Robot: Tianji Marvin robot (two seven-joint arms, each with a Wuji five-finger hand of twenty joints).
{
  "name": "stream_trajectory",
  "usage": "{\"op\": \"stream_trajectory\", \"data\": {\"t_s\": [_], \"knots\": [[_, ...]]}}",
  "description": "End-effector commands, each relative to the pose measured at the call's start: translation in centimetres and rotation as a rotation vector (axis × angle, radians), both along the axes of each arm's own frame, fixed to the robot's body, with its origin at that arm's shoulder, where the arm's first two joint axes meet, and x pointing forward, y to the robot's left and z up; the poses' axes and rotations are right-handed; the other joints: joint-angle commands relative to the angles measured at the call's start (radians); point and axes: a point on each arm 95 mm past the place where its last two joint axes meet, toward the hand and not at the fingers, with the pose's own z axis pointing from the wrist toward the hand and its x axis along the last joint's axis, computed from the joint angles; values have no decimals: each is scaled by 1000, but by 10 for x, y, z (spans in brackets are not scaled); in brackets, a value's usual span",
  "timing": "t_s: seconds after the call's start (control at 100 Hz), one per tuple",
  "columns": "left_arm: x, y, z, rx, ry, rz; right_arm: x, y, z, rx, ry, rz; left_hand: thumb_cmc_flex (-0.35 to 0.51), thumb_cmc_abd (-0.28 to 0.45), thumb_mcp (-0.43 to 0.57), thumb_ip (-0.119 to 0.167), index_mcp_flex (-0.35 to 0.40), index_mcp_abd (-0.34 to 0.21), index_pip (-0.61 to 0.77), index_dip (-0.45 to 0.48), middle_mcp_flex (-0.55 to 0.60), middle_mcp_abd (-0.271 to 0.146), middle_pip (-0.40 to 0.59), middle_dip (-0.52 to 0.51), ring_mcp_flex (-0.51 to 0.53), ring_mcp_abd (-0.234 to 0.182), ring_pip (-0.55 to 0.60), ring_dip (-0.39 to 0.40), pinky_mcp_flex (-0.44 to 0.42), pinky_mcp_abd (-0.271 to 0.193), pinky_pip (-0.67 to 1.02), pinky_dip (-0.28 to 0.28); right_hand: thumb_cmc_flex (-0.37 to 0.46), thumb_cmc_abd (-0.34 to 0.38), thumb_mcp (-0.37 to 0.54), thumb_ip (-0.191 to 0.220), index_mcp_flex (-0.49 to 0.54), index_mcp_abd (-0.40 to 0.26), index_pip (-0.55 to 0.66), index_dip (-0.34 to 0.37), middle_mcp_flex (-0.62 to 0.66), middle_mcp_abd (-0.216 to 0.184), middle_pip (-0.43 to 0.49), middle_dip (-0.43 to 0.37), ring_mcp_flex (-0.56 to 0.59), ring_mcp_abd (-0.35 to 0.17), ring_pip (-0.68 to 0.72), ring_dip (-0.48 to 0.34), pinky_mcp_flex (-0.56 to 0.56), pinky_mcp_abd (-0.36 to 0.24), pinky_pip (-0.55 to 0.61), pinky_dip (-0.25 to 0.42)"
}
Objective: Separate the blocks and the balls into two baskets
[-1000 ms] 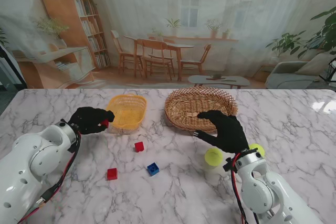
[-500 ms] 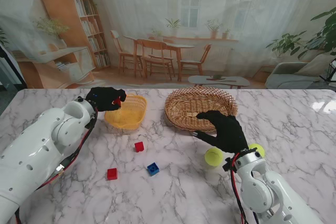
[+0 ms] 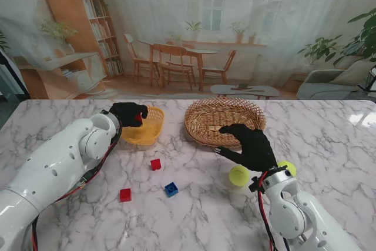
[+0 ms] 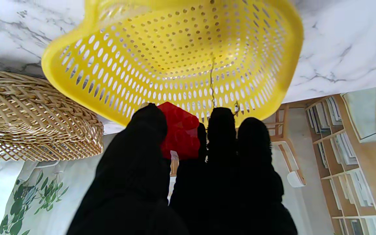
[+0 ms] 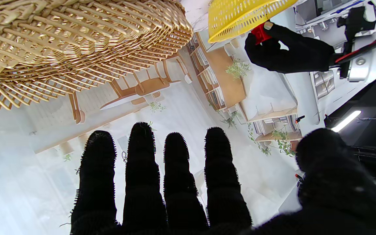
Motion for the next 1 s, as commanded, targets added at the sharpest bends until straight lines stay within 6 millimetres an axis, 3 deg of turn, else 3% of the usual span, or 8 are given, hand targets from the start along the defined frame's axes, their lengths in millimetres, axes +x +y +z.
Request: {"op": "stream_trajectory", "data": {"t_s": [0.0, 0.09, 0.12, 0.18, 0.28, 0.65, 0.85, 0.99], "knots": [[1, -2, -3, -1, 28, 11, -1, 2, -1, -2, 3, 2, 45, 49, -6, -4, -25, 13, -47, -24, -23, -35, 92, -48, -35, 14, 15, -31, -25, -1, -13, -7, 8, 34, -10, 24, -1, -21, -10, 7, 2, -2, -13, 7, 20, 7, -46, 15, -14, 19, -9, 14], [1, -1, -7, 10, 55, 17, -1, 2, -1, -3, 4, 2, -14, 85, -17, -8, -9, 46, -197, -122, -119, -14, 171, -177, -69, 24, -22, -63, -53, 8, -52, -20, 8, 34, -10, 24, -2, -22, -10, 7, 2, -2, -12, 7, 19, 7, -47, 15, -15, 19, -9, 14], [1, 0, -9, 13, 62, 19, -1, 2, -1, -3, 4, 3, -39, 114, -33, -8, -2, 63, -277, -205, -166, 1, 198, -357, -90, 35, -56, -98, -70, 16, -76, -28, 8, 34, -9, 24, -2, -21, -10, 7, 2, -1, -13, 7, 21, 7, -46, 15, -15, 19, -9, 14], [1, 0, -10, 22, 73, 21, -1, 2, -1, -4, 2, 3, -62, 129, -59, -8, -12, 80, -388, -315, -217, 34, 154, -458, -126, 52, -108, -153, -99, 27, -112, -42, 8, 34, -10, 24, -1, -21, -10, 7, 2, -2, -13, 7, 19, 7, -46, 15, -15, 19, -9, 14], [1, 1, -10, 29, 74, 18, -1, 1, -1, -2, -1, 1, -99, 127, -86, -12, -38, 90, -483, -384, -277, 69, 69, -554, -168, 70, -128, -190, -133, 41, -145, -55, 8, 34, -10, 24, -2, -21, -10, 7, 2, -2, -12, 7, 20, 8, -46, 15, -16, 19, -9, 13], [-21, 2, 21, -5, -26, -71, -3, 0, 0, 0, -8, -5, -132, 138, -105, -17, 35, 84, -491, -378, -217, 60, 60, -589, -164, 97, -109, -193, -148, 67, -117, -32, 9, 35, -10, 24, -1, -20, -9, 7, 2, 0, -12, 6, 19, 7, -46, 15, -15, 19, -9, 13], [-45, 3, 34, -34, -85, -156, -4, -2, 1, 3, -13, -12, -158, 151, -126, -23, 88, 67, -498, -358, -159, 57, -11, -654, -176, 143, -219, -351, -182, 103, -199, -63, 9, 35, -10, 24, 0, -21, -10, 6, 4, 0, -13, 6, 18, 8, -47, 15, -15, 19, -9, 13], [-62, 1, 38, -62, -78, -208, -4, -3, 2, 5, -19, -16, -206, 166, -137, -35, 106, 95, -510, -363, -113, 93, -50, -704, -147, 158, -234, -419, -149, 114, -221, -107, 10, 35, -10, 24, 1, -20, -9, 6, 5, -2, -13, 6, 20, 8, -46, 15, -15, 20, -9, 13]]}}
